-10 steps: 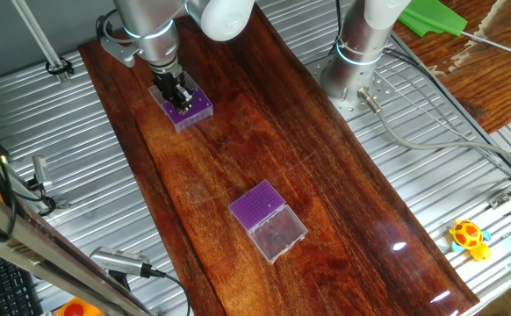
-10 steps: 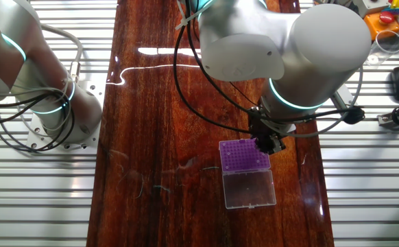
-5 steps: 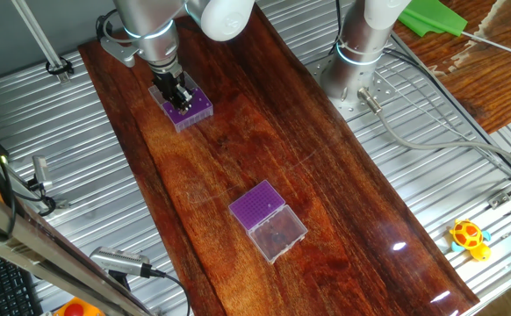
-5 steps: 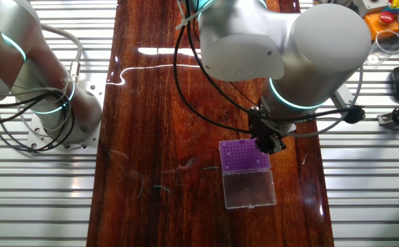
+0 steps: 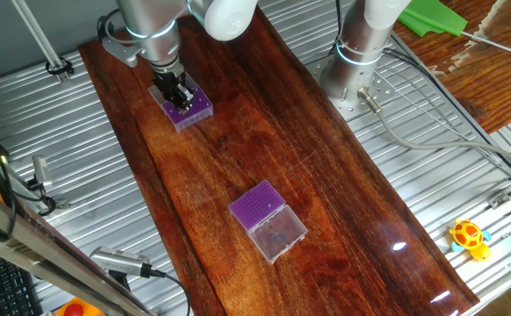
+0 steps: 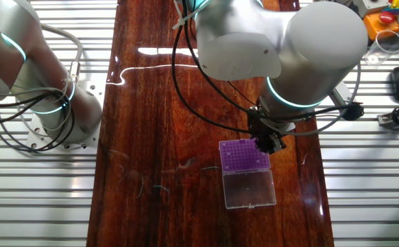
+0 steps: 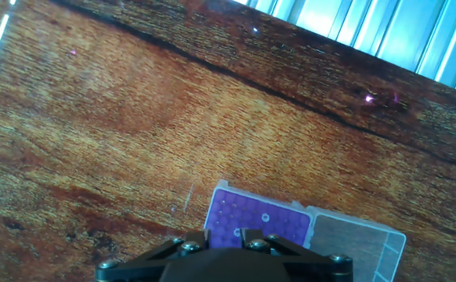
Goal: Transfer all small pipette tips from one holder to another
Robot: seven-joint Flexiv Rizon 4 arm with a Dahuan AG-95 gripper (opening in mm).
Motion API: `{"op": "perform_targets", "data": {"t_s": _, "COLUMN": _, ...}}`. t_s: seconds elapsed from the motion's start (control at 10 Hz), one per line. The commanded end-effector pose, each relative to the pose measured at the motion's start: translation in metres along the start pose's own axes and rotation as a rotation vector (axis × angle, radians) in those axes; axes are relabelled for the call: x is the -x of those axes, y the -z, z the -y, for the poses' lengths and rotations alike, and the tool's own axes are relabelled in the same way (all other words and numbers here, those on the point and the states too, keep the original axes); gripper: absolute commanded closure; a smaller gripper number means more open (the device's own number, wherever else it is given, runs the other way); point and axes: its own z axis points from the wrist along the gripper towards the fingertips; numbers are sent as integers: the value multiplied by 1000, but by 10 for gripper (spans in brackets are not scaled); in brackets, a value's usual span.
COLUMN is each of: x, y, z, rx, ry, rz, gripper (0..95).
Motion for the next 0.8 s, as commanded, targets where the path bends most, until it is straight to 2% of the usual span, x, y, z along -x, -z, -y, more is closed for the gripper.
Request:
{"op": "perform_targets", "data": {"t_s": 0.1, "x": 0, "y": 1, "z": 0, "rx": 3, "ry": 2, "rz": 1, "gripper": 760}}
{"op": "perform_targets", "data": {"t_s": 0.6, "x": 2, "y": 3, "z": -3, "rx": 8, "ry": 1, "rz": 3, "gripper": 760}}
{"op": "perform_targets", "data": {"t_s": 0.8, "x": 6, "y": 5, "z": -11, "rx": 9, "ry": -13, "rz": 2, "gripper": 760}}
